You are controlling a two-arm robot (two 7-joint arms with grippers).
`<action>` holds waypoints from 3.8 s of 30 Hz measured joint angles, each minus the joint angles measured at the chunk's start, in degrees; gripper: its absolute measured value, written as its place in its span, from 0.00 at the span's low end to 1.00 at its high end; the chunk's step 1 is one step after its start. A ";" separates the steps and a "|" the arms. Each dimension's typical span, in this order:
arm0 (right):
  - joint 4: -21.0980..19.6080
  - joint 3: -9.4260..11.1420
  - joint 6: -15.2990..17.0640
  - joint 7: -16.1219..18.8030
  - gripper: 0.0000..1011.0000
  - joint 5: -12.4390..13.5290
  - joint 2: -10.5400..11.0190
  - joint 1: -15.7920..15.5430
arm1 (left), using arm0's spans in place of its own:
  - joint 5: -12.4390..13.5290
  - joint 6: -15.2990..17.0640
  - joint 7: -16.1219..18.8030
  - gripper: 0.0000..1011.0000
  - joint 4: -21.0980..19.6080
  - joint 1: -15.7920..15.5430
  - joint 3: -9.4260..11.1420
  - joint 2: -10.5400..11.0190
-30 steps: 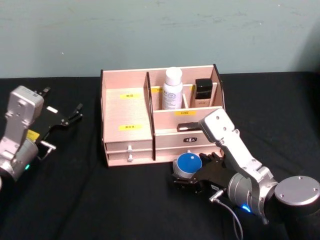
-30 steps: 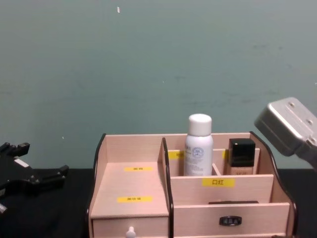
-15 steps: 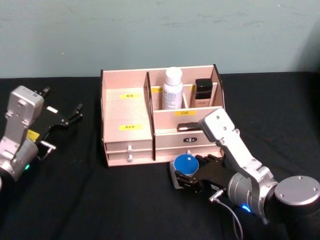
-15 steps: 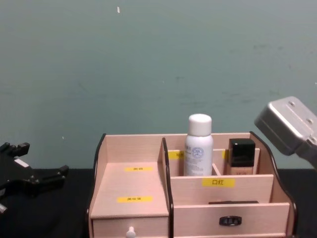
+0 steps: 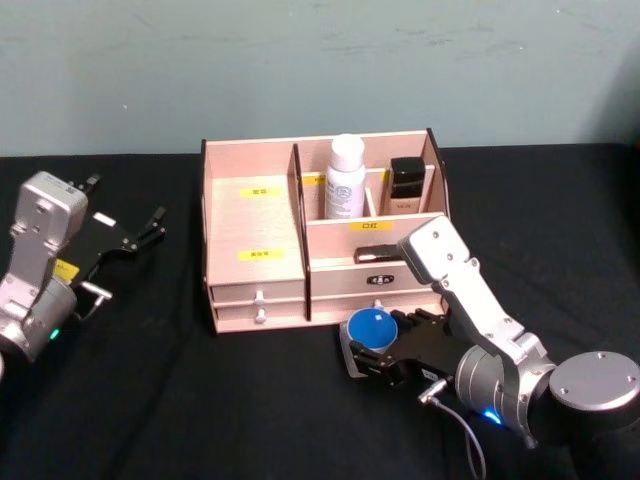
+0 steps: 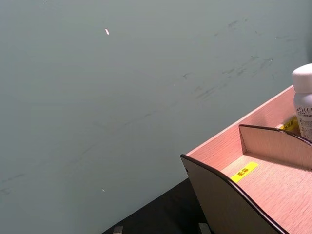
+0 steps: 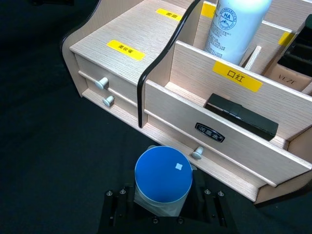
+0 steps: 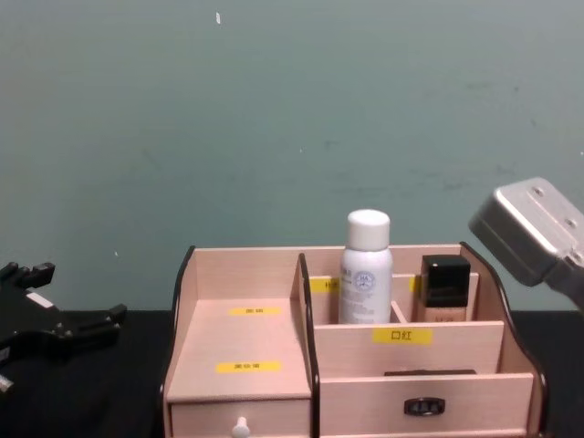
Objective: Pick up the facial cleanser and watermelon frost from the table and place them into the tiered storage box.
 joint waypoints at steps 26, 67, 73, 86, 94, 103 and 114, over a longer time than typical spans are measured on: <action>-6.53 -2.65 0.33 4.81 0.70 0.36 2.16 3.52 | 0.00 0.00 0.00 0.99 0.00 0.00 0.00 0.00; 9.20 -6.75 2.34 -1.52 0.70 -8.74 -13.95 16.69 | 0.00 0.00 0.00 0.99 0.00 0.00 0.00 0.00; 9.44 -6.18 1.65 -1.27 0.70 -9.20 -14.74 16.65 | 0.00 0.00 0.00 0.99 0.00 0.00 0.00 0.00; 10.04 -5.39 0.77 -0.57 0.70 -10.61 -16.11 16.18 | 0.00 0.00 0.00 0.99 0.00 0.00 0.00 0.00; 11.00 -5.14 0.30 -0.33 0.70 -11.73 -16.69 16.13 | 0.00 0.00 0.00 0.99 0.00 0.00 0.00 0.00; 11.16 -5.13 0.27 -0.27 0.70 -11.96 -16.72 16.13 | 0.00 0.00 0.00 0.99 0.00 0.00 0.00 0.00; 11.01 -5.16 0.26 -0.29 0.95 -11.81 -16.67 16.12 | 0.00 0.00 0.00 0.99 0.00 0.00 0.00 0.00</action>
